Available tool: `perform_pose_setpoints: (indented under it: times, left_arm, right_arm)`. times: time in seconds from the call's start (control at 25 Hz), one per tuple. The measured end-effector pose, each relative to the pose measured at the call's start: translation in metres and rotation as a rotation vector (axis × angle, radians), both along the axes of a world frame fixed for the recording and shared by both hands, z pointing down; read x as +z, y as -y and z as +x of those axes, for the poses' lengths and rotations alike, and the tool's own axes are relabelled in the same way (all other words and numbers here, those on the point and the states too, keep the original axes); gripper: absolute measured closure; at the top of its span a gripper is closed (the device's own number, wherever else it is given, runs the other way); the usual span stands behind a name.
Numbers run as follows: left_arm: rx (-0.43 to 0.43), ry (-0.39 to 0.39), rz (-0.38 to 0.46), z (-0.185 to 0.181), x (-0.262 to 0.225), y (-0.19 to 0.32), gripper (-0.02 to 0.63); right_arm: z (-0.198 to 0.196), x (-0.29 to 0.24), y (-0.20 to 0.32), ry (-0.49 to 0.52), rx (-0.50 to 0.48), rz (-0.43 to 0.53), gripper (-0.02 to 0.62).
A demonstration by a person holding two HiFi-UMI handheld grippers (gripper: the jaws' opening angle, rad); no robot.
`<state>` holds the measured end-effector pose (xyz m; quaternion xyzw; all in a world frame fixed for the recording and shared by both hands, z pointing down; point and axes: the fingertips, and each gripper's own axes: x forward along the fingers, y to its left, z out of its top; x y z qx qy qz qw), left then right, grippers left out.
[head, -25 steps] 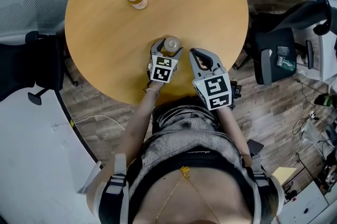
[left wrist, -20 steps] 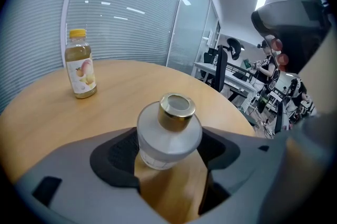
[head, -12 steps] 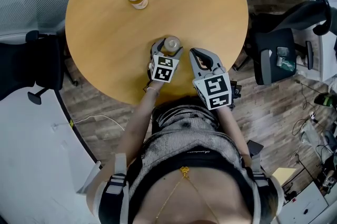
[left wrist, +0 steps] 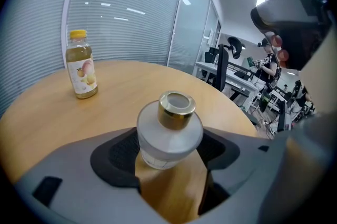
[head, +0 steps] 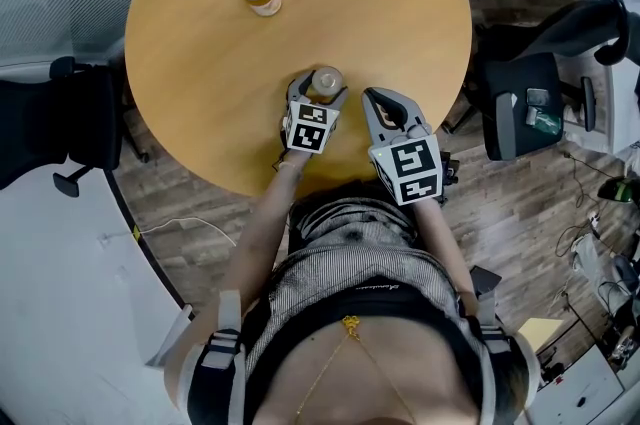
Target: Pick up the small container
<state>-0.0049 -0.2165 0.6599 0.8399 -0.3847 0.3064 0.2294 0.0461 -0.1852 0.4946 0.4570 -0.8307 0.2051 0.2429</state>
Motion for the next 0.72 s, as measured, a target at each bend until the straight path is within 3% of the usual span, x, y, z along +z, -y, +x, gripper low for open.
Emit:
perform_pose_setpoints:
  times: [0.72]
  left_arm:
    - [-0.006, -0.013, 0.013, -0.0016, -0.0015, 0.0024, 0.259]
  right_arm:
    - [-0.0021, -0.0019, -0.0035, 0.008, -0.003, 0.005, 0.574]
